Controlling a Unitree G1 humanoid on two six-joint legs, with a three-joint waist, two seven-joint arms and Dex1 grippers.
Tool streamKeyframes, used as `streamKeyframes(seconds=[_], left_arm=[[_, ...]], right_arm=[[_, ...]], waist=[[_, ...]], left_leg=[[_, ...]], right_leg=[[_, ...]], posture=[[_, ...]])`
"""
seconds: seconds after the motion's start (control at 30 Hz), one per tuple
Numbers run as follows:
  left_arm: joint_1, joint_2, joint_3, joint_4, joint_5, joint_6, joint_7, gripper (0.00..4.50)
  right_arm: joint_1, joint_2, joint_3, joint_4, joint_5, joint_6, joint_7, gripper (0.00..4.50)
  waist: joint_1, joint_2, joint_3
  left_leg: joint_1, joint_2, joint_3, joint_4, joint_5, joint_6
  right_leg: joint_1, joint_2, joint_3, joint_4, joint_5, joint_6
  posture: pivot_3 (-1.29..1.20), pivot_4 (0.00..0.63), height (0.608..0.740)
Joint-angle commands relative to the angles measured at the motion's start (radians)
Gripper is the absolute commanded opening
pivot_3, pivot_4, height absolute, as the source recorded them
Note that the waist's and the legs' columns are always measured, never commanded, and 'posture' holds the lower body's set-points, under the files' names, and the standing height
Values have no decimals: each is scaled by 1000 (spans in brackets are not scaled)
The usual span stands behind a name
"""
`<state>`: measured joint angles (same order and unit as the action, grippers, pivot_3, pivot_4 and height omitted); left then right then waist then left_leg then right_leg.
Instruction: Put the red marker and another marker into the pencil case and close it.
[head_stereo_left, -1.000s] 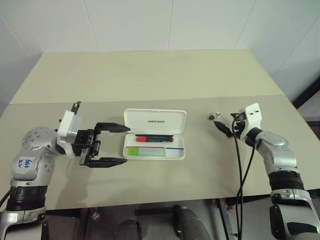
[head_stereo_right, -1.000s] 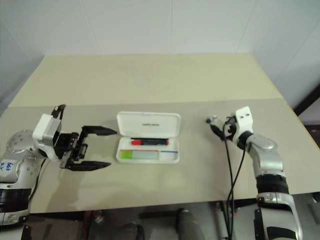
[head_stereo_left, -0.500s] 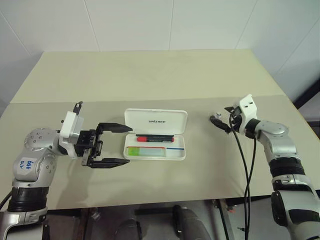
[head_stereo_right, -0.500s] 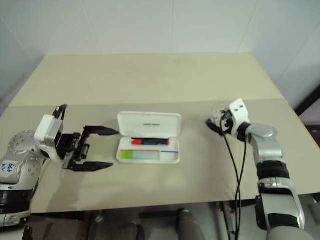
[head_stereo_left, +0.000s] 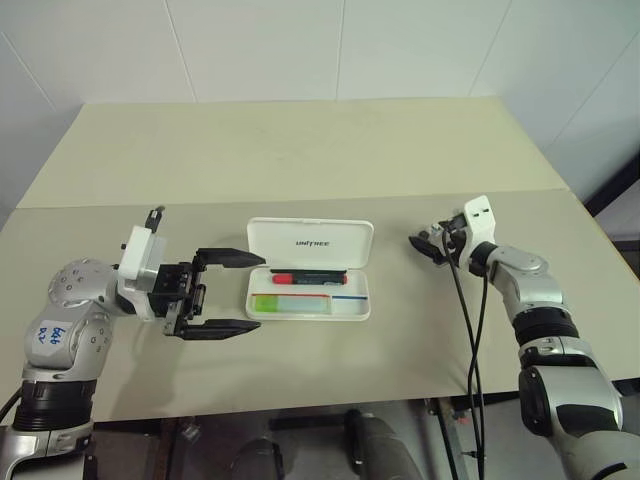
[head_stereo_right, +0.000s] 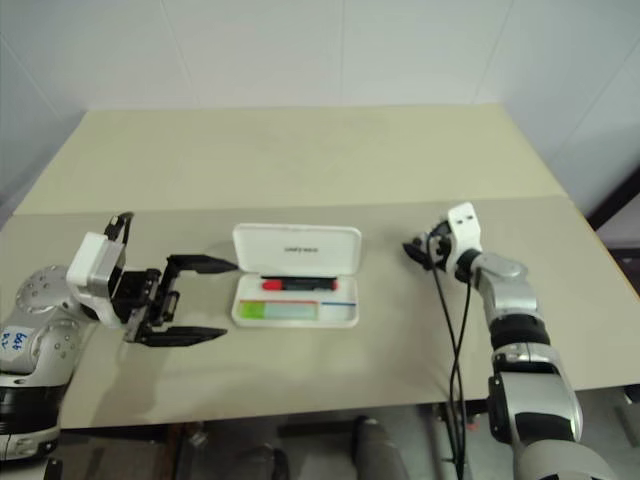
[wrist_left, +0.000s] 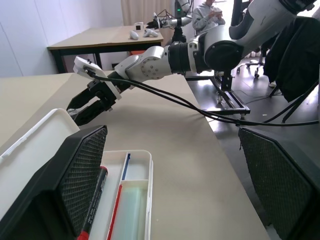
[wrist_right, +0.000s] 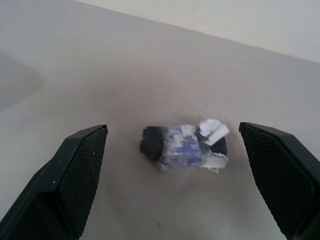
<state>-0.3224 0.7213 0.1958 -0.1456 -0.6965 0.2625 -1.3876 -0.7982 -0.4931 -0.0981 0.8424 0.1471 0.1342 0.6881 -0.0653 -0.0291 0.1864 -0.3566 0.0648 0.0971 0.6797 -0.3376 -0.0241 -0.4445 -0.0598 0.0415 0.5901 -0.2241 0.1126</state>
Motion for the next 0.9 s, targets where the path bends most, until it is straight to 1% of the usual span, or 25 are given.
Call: streamKeyframes(seconds=[0.03,0.2,0.27,0.3,0.33,0.6,0.73,0.9], left_arm=[[5,17,35,-24,-21,-4,6,4478],[4,14,32,-25,-19,-6,13,4478],[-1,9,26,-23,-18,-7,15,4500],[-3,8,24,-22,-17,-8,16,4500],[-5,7,23,-20,-17,-9,16,4500],[-16,3,14,-9,-14,-13,12,4500],[-26,-1,7,-2,-13,-13,8,4500],[-41,-10,-2,12,-9,-17,0,4500]], right_arm=[[-16,-6,-36,-4,20,16,-23,4500],[8,-4,-52,-22,25,34,-31,4500],[17,2,-55,-35,25,46,-43,4086],[21,4,-55,-40,27,51,-49,3860],[27,8,-57,-54,33,57,-50,3541],[89,10,-58,-205,75,113,-23,665],[129,5,-57,-303,91,146,-14,665],[140,-2,-51,-325,84,142,-14,665]], waist=[[-2,0,0],[-8,0,0],[-12,0,0],[-14,0,0],[-16,0,0],[-20,0,0],[-18,0,0],[-18,0,0]], left_leg=[[0,0,0,0,0,0],[0,0,0,0,0,0],[0,0,0,0,0,0],[0,0,0,0,0,0],[0,0,0,0,0,0],[0,0,0,0,0,0],[0,0,0,0,0,0],[0,0,0,0,0,0]], right_leg=[[0,0,0,0,0,0],[0,0,0,0,0,0],[0,0,0,0,0,0],[0,0,0,0,0,0],[0,0,0,0,0,0],[0,0,0,0,0,0],[0,0,0,0,0,0],[0,0,0,0,0,1]], posture=[[0,150,740],[0,150,740],[0,150,740],[0,150,740],[0,150,740],[0,150,740],[0,150,740],[0,150,740]])
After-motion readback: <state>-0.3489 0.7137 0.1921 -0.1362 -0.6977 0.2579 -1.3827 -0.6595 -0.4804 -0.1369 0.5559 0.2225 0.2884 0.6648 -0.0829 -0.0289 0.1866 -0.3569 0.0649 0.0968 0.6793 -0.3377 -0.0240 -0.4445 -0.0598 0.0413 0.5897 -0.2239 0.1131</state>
